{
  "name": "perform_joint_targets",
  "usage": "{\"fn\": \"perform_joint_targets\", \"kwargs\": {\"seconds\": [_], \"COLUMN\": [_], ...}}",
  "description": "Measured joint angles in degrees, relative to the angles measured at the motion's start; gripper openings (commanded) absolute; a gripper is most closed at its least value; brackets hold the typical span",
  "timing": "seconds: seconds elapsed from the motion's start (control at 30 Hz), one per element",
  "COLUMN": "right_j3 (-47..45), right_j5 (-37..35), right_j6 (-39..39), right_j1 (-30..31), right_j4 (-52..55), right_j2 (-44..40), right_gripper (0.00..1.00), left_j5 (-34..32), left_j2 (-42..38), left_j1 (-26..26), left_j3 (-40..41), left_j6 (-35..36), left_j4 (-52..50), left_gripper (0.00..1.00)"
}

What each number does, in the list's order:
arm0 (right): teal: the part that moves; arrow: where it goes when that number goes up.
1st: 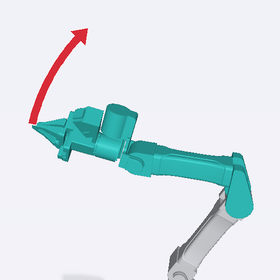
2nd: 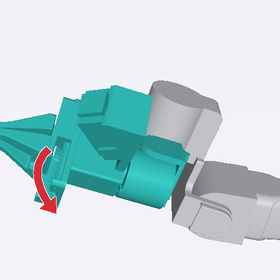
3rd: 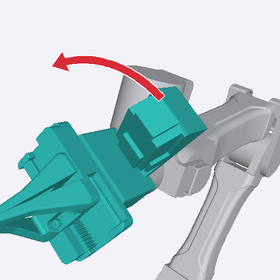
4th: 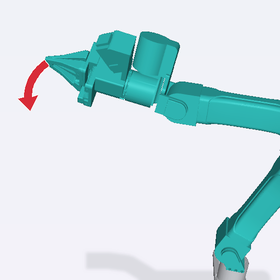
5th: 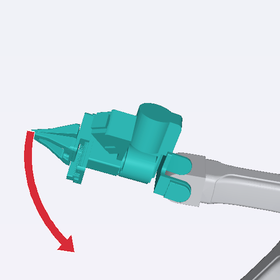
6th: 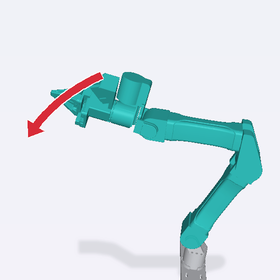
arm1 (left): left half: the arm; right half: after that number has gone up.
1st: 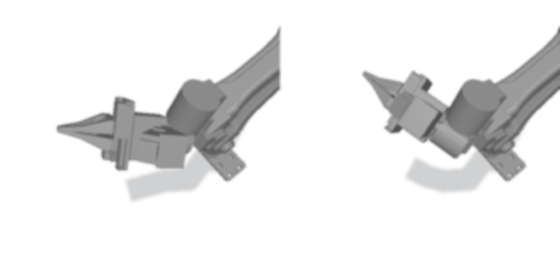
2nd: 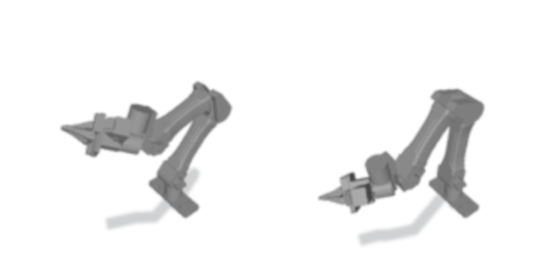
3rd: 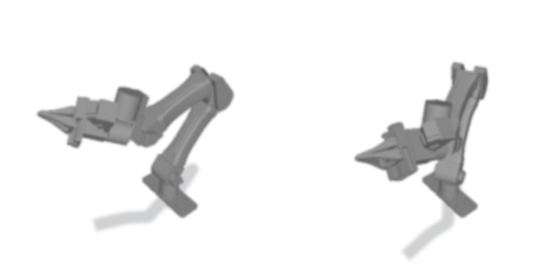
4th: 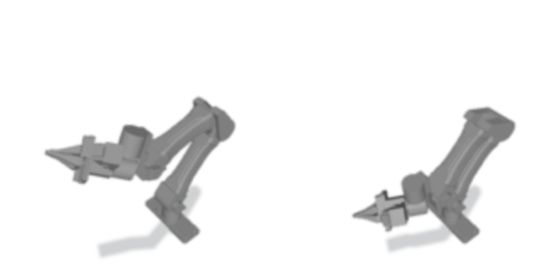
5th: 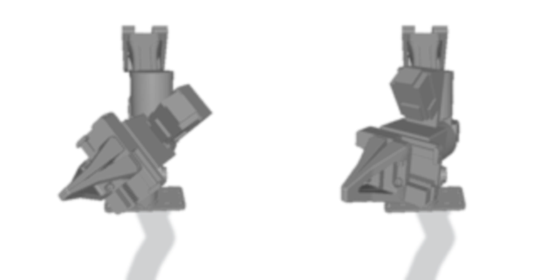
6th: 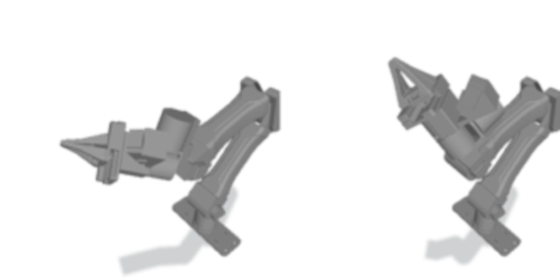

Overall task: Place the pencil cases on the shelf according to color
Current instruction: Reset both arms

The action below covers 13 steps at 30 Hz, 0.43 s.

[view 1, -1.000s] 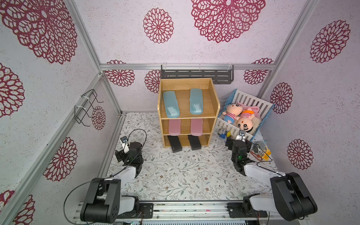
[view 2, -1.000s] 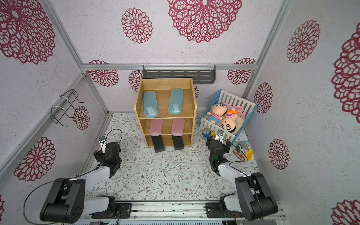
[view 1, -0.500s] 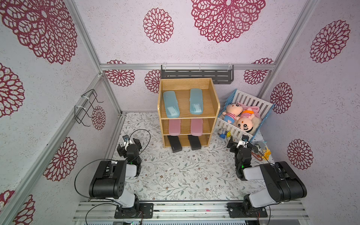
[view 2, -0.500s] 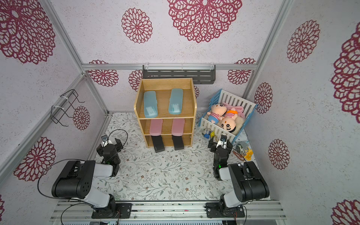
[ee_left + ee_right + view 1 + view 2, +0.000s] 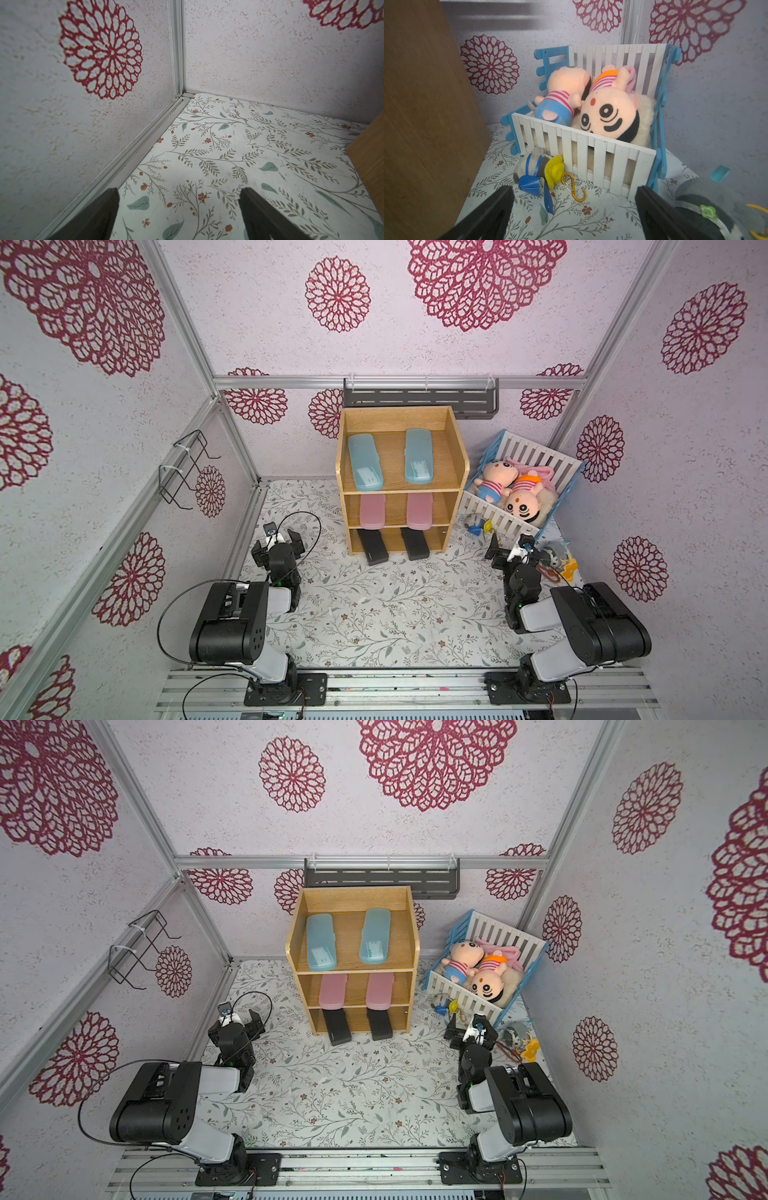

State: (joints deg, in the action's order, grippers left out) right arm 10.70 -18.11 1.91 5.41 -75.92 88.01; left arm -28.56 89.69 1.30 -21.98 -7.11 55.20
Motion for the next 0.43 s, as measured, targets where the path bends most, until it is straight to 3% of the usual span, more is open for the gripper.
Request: {"fn": "perform_joint_targets", "kwargs": {"seconds": [0.43], "right_j3": [0.02], "right_j5": [0.02], "right_j6": [-0.02], "right_j1": [0.02], "right_j4": [-0.09], "right_j2": [0.0], "right_gripper": [0.99], "left_j5": [0.52], "left_j2": [0.0], "left_j1": [0.0], "left_j3": [0.0], "left_j6": [0.0], "left_j4": [0.0], "left_gripper": [0.97]}}
